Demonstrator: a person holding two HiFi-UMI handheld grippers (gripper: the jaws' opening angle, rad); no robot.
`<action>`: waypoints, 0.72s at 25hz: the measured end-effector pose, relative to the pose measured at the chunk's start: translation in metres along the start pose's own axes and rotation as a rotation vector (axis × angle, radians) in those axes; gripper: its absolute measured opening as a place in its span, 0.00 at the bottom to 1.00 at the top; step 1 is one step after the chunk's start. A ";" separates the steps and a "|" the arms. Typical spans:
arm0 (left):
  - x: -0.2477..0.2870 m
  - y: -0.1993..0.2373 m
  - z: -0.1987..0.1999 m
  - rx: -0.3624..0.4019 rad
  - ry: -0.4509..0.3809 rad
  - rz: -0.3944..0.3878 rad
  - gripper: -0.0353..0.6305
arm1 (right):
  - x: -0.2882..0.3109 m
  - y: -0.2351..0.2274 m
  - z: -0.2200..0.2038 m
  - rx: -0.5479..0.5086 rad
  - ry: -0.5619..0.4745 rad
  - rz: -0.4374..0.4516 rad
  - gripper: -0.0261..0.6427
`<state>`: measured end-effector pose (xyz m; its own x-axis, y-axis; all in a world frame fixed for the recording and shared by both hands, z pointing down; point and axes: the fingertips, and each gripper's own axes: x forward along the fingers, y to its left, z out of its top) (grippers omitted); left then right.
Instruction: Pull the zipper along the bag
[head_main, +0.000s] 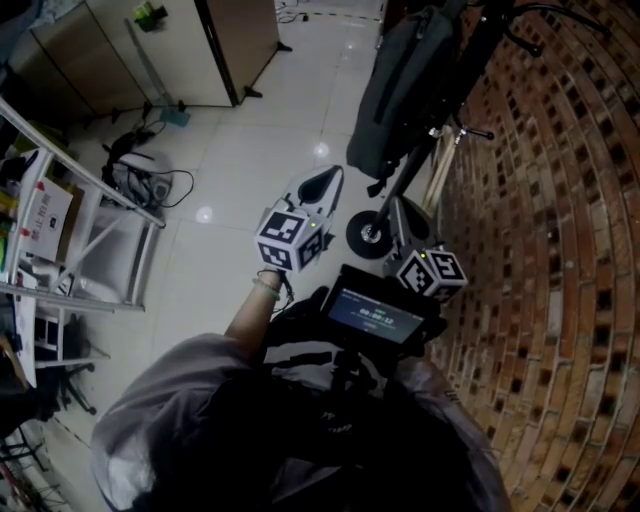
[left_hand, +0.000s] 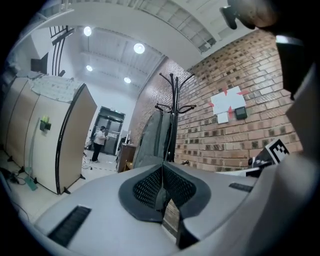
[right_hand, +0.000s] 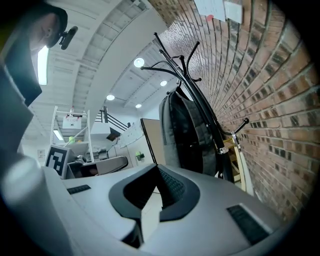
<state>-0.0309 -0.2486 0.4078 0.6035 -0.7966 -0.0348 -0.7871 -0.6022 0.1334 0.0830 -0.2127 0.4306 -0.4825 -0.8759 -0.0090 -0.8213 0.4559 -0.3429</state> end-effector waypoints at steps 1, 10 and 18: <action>-0.001 -0.001 -0.002 0.017 0.008 0.004 0.07 | 0.000 0.000 0.000 -0.001 -0.001 -0.002 0.04; -0.003 -0.002 -0.019 0.031 0.043 0.017 0.07 | 0.001 -0.003 -0.001 -0.007 0.009 -0.013 0.04; -0.006 -0.001 -0.024 -0.009 0.047 0.028 0.07 | 0.000 -0.002 -0.006 -0.003 0.015 -0.013 0.04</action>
<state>-0.0307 -0.2422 0.4321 0.5865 -0.8098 0.0159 -0.8030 -0.5788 0.1422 0.0832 -0.2128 0.4372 -0.4763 -0.8792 0.0099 -0.8284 0.4449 -0.3404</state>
